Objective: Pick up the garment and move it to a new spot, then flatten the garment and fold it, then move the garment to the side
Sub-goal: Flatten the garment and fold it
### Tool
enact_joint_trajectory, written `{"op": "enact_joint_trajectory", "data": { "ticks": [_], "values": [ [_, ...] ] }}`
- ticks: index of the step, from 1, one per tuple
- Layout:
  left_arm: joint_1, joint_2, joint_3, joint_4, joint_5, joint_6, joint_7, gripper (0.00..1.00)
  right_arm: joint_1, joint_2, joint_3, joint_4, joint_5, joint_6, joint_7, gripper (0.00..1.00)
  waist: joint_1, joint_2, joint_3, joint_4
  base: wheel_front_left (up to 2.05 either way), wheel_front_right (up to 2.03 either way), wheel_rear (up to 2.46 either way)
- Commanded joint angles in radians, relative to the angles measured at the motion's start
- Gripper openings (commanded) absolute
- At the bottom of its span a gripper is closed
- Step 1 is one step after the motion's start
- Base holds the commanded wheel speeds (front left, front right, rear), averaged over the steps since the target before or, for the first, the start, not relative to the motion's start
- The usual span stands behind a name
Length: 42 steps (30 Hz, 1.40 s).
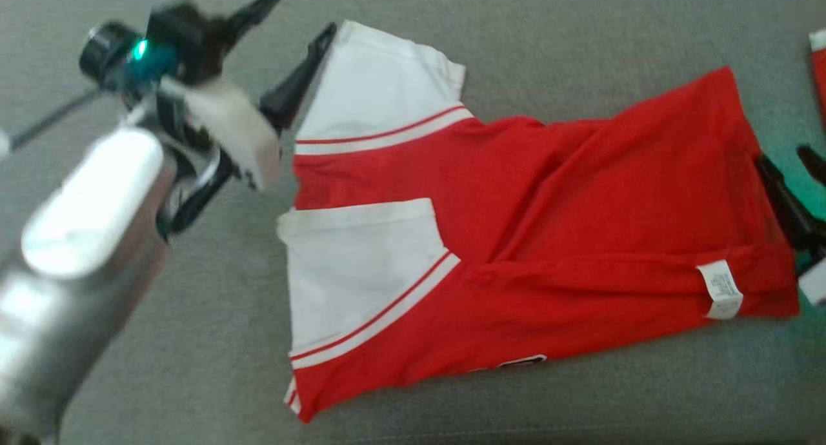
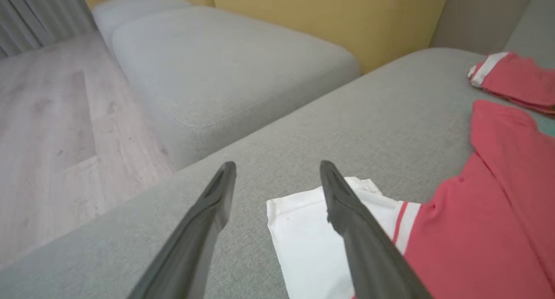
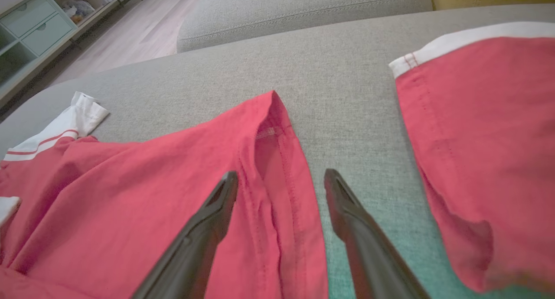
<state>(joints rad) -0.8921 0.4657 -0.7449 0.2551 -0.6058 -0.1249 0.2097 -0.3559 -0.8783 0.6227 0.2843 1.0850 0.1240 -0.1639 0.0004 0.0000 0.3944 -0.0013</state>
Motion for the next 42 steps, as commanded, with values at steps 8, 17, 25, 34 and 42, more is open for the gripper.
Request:
{"op": "enact_joint_trajectory", "data": {
  "ticks": [8, 17, 25, 34, 42],
  "values": [
    [-0.241, 0.087, -0.183, 0.165, -0.127, -0.005, 0.103, 1.0, -0.034, 0.038, -0.032, -0.025, -0.057, 0.007, 0.024, 1.0, -0.0004, 0.0, 0.11, -0.124, 0.0, 0.0, 0.0],
    [-0.323, 0.128, -0.34, 0.307, -0.194, -0.006, 0.079, 1.0, -0.046, 0.1, -0.056, -0.034, -0.07, 0.007, 0.029, 1.0, -0.0004, 0.0, 0.133, -0.158, 0.0, 0.0, 0.0],
    [-0.362, 0.125, -0.438, 0.302, -0.306, -0.006, 0.034, 0.0, -0.108, 0.111, -0.063, -0.071, -0.05, 0.007, 0.079, 1.0, -0.0004, 0.0, 0.131, -0.142, 0.0, 0.0, 0.0],
    [-0.435, 0.115, -0.515, 0.287, -0.336, -0.006, -0.04, 0.0, -0.27, 0.087, -0.005, -0.077, 0.037, 0.007, 0.253, 1.0, -0.0004, 0.0, 0.131, -0.095, 0.0, 0.0, 0.0],
    [-0.468, 0.088, -0.532, 0.287, -0.346, -0.006, -0.068, 0.0, -0.389, 0.073, 0.075, 0.008, 0.069, 0.007, 0.39, 0.51, -0.0004, 0.0, 0.143, -0.056, 0.0, 0.0, 0.0]
  ]
}}
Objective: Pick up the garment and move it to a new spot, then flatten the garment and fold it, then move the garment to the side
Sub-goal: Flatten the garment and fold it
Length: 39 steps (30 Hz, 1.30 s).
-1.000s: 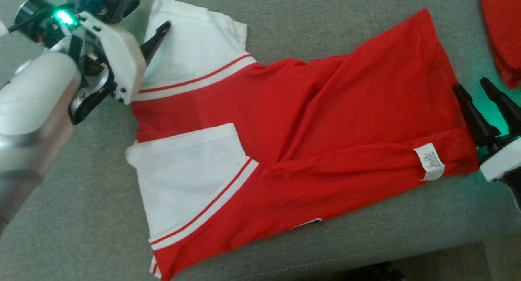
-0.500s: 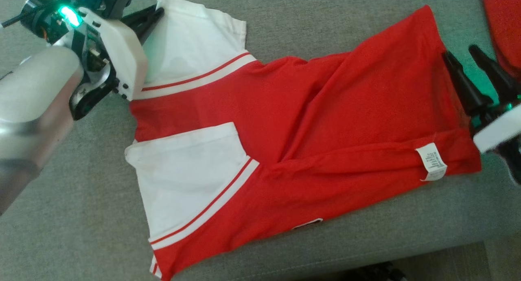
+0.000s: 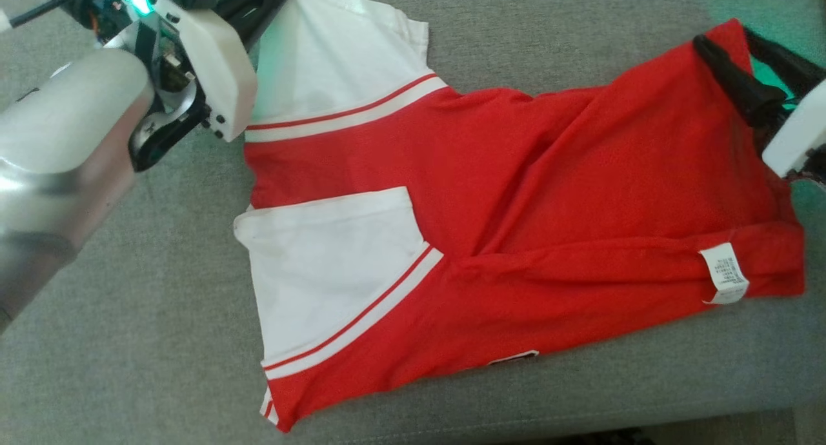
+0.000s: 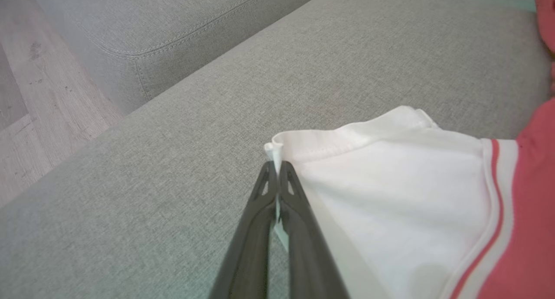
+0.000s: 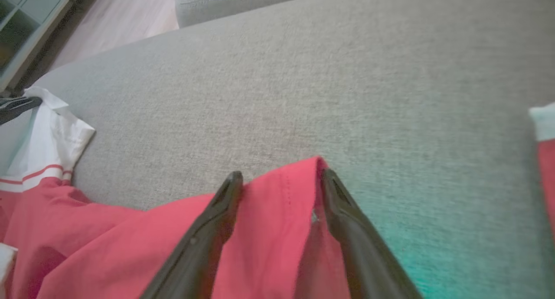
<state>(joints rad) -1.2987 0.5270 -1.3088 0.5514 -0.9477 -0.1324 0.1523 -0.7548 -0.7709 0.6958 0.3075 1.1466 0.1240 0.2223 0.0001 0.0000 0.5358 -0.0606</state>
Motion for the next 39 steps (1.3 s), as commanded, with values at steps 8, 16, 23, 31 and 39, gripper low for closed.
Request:
{"op": "enact_joint_trajectory", "data": {
  "ticks": [8, 16, 23, 31, 39],
  "values": [
    [-0.067, 0.024, 0.029, -0.02, 0.002, 0.002, -0.034, 0.0, -0.031, -0.067, 0.064, -0.019, 0.013, 0.007, 0.021, 0.0, -0.0001, 0.0, 0.005, 0.01, 0.0, 0.0, 0.0],
    [-0.114, 0.059, 0.029, -0.047, 0.093, 0.002, -0.204, 0.0, -0.075, -0.091, 0.055, 0.021, 0.023, 0.007, -0.105, 0.0, -0.0001, 0.0, 0.002, 0.004, 0.0, 0.0, 0.0],
    [-0.179, 0.057, 0.033, 0.024, 0.117, 0.002, -0.378, 0.0, -0.09, -0.106, 0.048, 0.052, 0.071, 0.007, -0.161, 0.0, -0.0001, 0.0, -0.018, 0.011, 0.0, 0.0, 0.0],
    [-0.099, 0.119, 0.032, -0.059, 0.107, 0.002, -0.411, 0.0, -0.007, -0.144, 0.074, 0.031, 0.126, 0.007, -0.215, 0.0, -0.0001, 0.0, -0.066, 0.035, 0.0, 0.0, 0.0],
    [0.159, 0.259, 0.079, -0.337, 0.139, 0.057, -0.414, 0.0, 0.184, -0.22, 0.092, -0.045, 0.184, 0.007, -0.299, 0.0, -0.0001, 0.0, -0.126, 0.063, 0.0, 0.0, 0.0]
  ]
}}
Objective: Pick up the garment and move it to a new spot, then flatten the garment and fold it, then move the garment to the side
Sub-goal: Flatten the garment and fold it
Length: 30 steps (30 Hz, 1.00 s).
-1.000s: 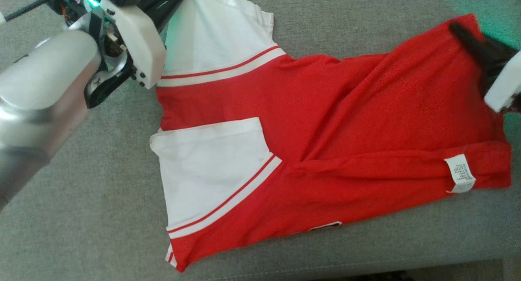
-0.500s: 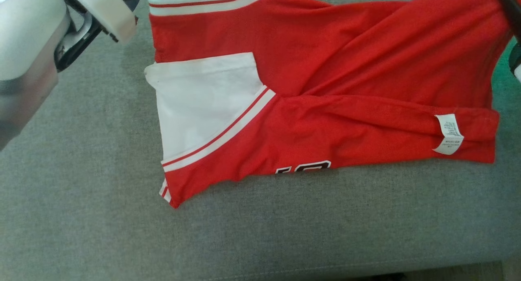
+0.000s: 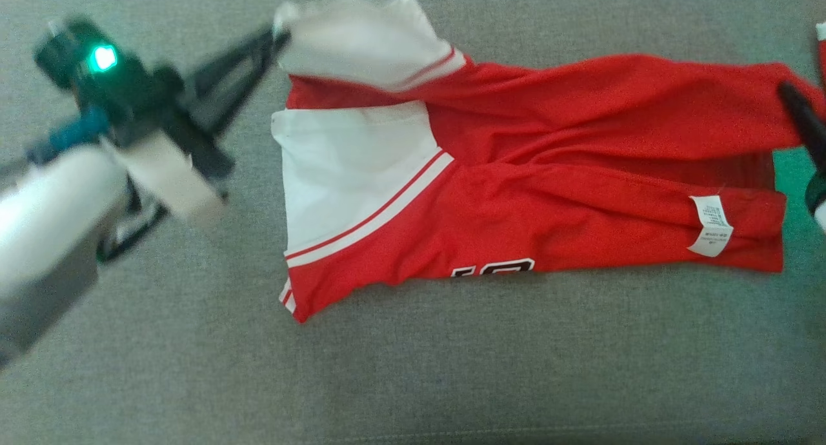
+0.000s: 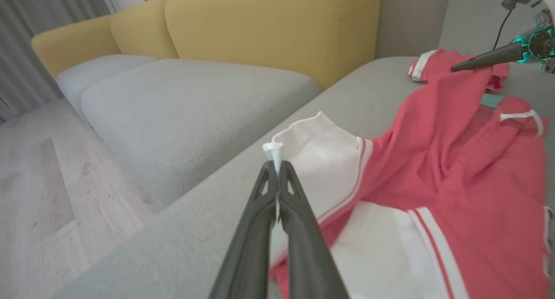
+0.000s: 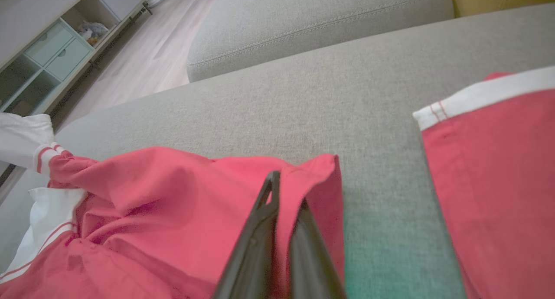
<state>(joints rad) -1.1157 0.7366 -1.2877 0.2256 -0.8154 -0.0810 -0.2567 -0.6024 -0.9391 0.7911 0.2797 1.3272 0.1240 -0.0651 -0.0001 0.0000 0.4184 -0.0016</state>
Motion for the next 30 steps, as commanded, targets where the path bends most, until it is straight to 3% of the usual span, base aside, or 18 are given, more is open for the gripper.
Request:
{"op": "enact_joint_trajectory", "data": {
  "ticks": [1, 8, 13, 14, 15, 16, 17, 18, 19, 24, 27, 30],
  "values": [
    [0.006, 0.065, 0.058, -0.04, 0.006, 0.016, -0.005, 0.0, 0.052, -0.059, -0.002, -0.025, 0.009, 0.007, -0.021, 0.0, 0.0001, 0.0, -0.015, 0.005, 0.0, 0.0, 0.0],
    [0.189, 0.163, 0.055, -0.211, -0.033, 0.114, -0.005, 0.0, 0.165, -0.075, 0.005, -0.043, 0.043, 0.007, -0.07, 0.0, 0.0001, 0.0, -0.045, -0.001, 0.0, 0.0, 0.0],
    [0.257, 0.185, 0.053, -0.281, -0.054, 0.157, -0.005, 0.0, 0.199, -0.062, 0.01, -0.03, 0.05, 0.007, -0.082, 0.0, 0.0001, 0.0, -0.05, 0.002, 0.0, 0.0, 0.0],
    [0.273, 0.184, 0.053, -0.292, -0.062, 0.166, -0.005, 0.0, 0.203, -0.056, 0.012, -0.026, 0.049, 0.007, -0.084, 0.09, 0.0001, 0.0, -0.051, 0.003, 0.0, 0.0, 0.0],
    [0.285, 0.179, 0.056, -0.302, -0.066, 0.177, -0.005, 0.0, 0.206, -0.048, 0.011, -0.013, 0.046, 0.007, -0.092, 0.4, 0.0001, 0.0, -0.053, 0.003, 0.0, 0.0, 0.0],
    [0.299, 0.17, 0.062, -0.309, -0.068, 0.189, -0.005, 0.0, 0.211, -0.038, 0.008, 0.005, 0.041, 0.007, -0.103, 1.0, 0.0001, 0.0, -0.057, 0.005, 0.0, 0.0, 0.0],
    [0.314, 0.158, 0.068, -0.313, -0.068, 0.202, -0.005, 0.0, 0.216, -0.023, 0.003, 0.022, 0.038, 0.007, -0.119, 1.0, 0.0001, 0.0, -0.061, 0.007, 0.0, 0.0, 0.0],
    [0.33, 0.142, 0.079, -0.314, -0.064, 0.22, -0.005, 0.45, 0.223, -0.005, -0.005, 0.036, 0.039, 0.007, -0.136, 1.0, 0.0001, 0.0, -0.067, 0.009, 0.0, 0.0, 0.0],
    [0.35, 0.123, 0.095, -0.316, -0.056, 0.241, -0.005, 1.0, 0.232, 0.013, -0.014, 0.048, 0.036, 0.007, -0.152, 1.0, 0.0001, 0.0, -0.074, 0.01, 0.0, 0.0, 0.0],
    [0.513, -0.014, 0.245, -0.322, 0.064, 0.408, -0.005, 1.0, 0.295, 0.13, -0.13, 0.127, -0.033, 0.007, -0.195, 1.0, 0.0001, 0.0, -0.128, 0.009, 0.0, 0.0, 0.0],
    [0.664, -0.123, 0.381, -0.342, 0.155, 0.498, -0.005, 1.0, 0.36, 0.239, -0.298, 0.144, -0.119, 0.007, -0.196, 1.0, 0.0001, 0.0, -0.169, 0.007, 0.0, 0.0, 0.0],
    [0.817, -0.235, 0.512, -0.37, 0.275, 0.552, -0.005, 1.0, 0.447, 0.351, -0.456, 0.134, -0.222, 0.007, -0.196, 1.0, 0.0001, 0.0, -0.208, 0.012, 0.0, 0.0, 0.0]
  ]
}}
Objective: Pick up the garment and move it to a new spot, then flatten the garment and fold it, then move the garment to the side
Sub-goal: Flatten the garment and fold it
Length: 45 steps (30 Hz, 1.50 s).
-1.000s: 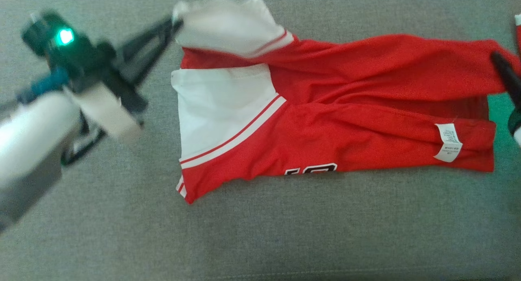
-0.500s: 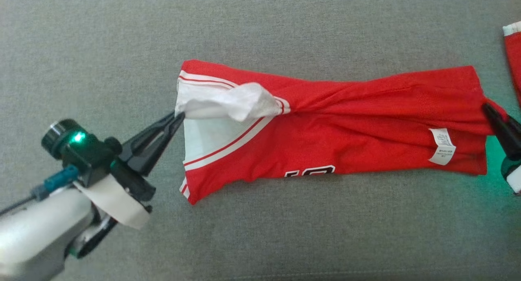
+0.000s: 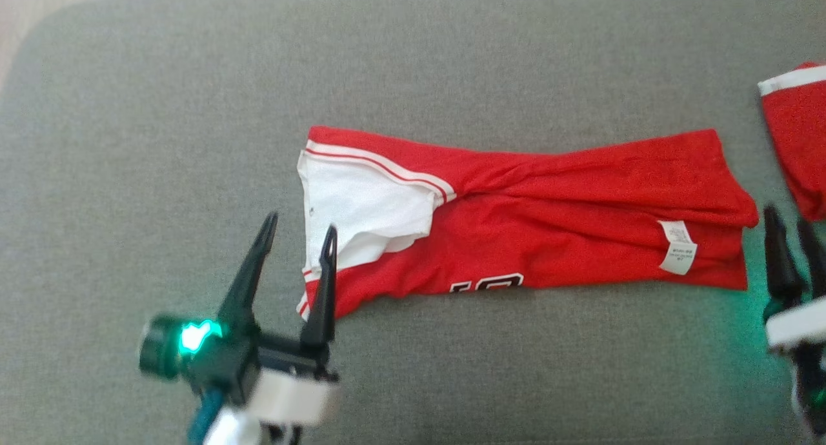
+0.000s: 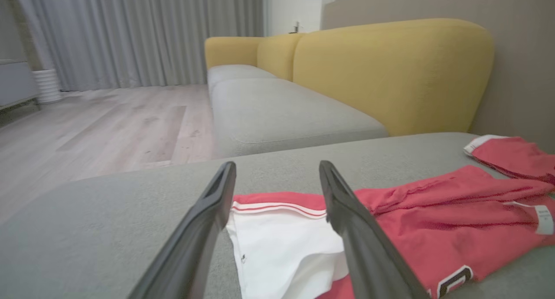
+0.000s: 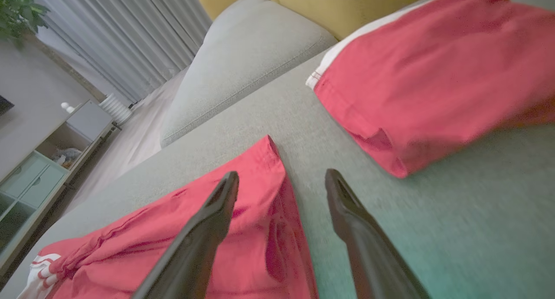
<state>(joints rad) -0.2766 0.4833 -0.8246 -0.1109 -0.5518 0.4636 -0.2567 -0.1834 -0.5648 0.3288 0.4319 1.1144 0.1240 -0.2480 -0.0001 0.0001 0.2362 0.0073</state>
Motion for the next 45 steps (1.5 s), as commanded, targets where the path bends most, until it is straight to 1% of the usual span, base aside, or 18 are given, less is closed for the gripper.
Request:
{"op": "enact_joint_trajectory", "data": {
  "ticks": [1, 4, 6, 9, 12, 17, 23, 24, 25, 28, 30, 32, 40, 43, 45],
  "values": [
    [0.027, -0.018, 0.083, -0.047, 0.051, 0.016, -0.005, 1.0, 0.053, 0.008, -0.033, -0.021, -0.04, 0.007, -0.013, 1.0, 0.0001, -0.0001, -0.036, 0.007, 0.0, 0.0, 0.0],
    [0.143, -0.106, 0.15, -0.069, 0.165, 0.014, -0.005, 1.0, 0.101, 0.084, -0.111, -0.015, -0.125, 0.007, -0.014, 1.0, 0.0001, -0.0001, -0.059, 0.025, 0.0, 0.0, 0.0],
    [0.196, -0.151, 0.174, -0.072, 0.223, -0.007, -0.005, 1.0, 0.108, 0.123, -0.146, 0.004, -0.164, 0.007, -0.014, 1.0, 0.0001, -0.0001, -0.073, 0.04, 0.0, 0.0, 0.0],
    [0.243, -0.201, 0.197, -0.068, 0.285, -0.05, -0.005, 1.0, 0.096, 0.16, -0.178, 0.044, -0.2, 0.007, -0.014, 1.0, 0.0001, -0.0001, -0.085, 0.066, 0.0, 0.0, 0.0],
    [0.265, -0.236, 0.222, -0.061, 0.328, -0.094, -0.005, 1.0, 0.062, 0.18, -0.207, 0.094, -0.225, 0.007, -0.014, 1.0, 0.0001, -0.0001, -0.088, 0.087, 0.0, 0.0, 0.0],
    [0.279, -0.282, 0.26, -0.054, 0.378, -0.156, -0.005, 1.0, -0.028, 0.204, -0.246, 0.228, -0.287, 0.007, 0.004, 1.0, 0.0001, -0.0001, -0.076, 0.107, 0.0, 0.0, 0.0],
    [0.29, -0.324, 0.304, -0.043, 0.412, -0.214, -0.005, 1.0, -0.114, 0.251, -0.262, 0.408, -0.353, 0.007, 0.062, 1.0, 0.0001, -0.0001, -0.06, 0.125, 0.0, 0.0, 0.0],
    [0.292, -0.331, 0.312, -0.042, 0.417, -0.222, -0.005, 1.0, -0.122, 0.263, -0.258, 0.426, -0.359, 0.007, 0.071, 0.84, 0.0001, -0.0001, -0.059, 0.127, 0.0, 0.0, 0.0],
    [0.296, -0.341, 0.325, -0.038, 0.425, -0.239, -0.005, 1.0, -0.131, 0.283, -0.246, 0.435, -0.36, 0.007, 0.075, 0.0, 0.0001, -0.0001, -0.058, 0.13, 0.0, 0.0, 0.0],
    [0.302, -0.349, 0.34, -0.034, 0.433, -0.252, -0.005, 1.0, -0.133, 0.288, -0.242, 0.432, -0.364, 0.007, 0.053, 0.0, 0.0001, -0.0001, -0.061, 0.13, 0.0, 0.0, 0.0],
    [0.311, -0.359, 0.36, -0.027, 0.443, -0.269, -0.005, 1.0, -0.133, 0.276, -0.246, 0.424, -0.374, 0.007, 0.021, 0.0, 0.0001, -0.0001, -0.071, 0.125, 0.0, 0.0, 0.0],
    [0.319, -0.363, 0.372, -0.025, 0.45, -0.278, -0.005, 1.0, -0.134, 0.254, -0.254, 0.414, -0.382, 0.007, 0.009, 0.0, 0.0001, -0.0001, -0.078, 0.119, 0.0, 0.0, 0.0],
    [0.341, -0.38, 0.406, -0.018, 0.468, -0.314, -0.005, 1.0, -0.148, 0.122, -0.304, 0.363, -0.416, 0.007, -0.004, 0.0, 0.0001, -0.0001, -0.104, 0.087, 0.0, 0.0, 0.0],
    [0.347, -0.387, 0.415, -0.014, 0.472, -0.324, -0.005, 1.0, -0.165, 0.105, -0.308, 0.312, -0.43, 0.007, 0.007, 0.0, 0.0001, -0.0001, -0.115, 0.076, 0.0, 0.0, 0.0],
    [0.35, -0.391, 0.419, -0.009, 0.475, -0.332, -0.005, 1.0, -0.177, 0.112, -0.303, 0.26, -0.446, 0.007, 0.019, 0.0, 0.0001, -0.0001, -0.122, 0.072, 0.0, 0.0, 0.0]
  ]
}}
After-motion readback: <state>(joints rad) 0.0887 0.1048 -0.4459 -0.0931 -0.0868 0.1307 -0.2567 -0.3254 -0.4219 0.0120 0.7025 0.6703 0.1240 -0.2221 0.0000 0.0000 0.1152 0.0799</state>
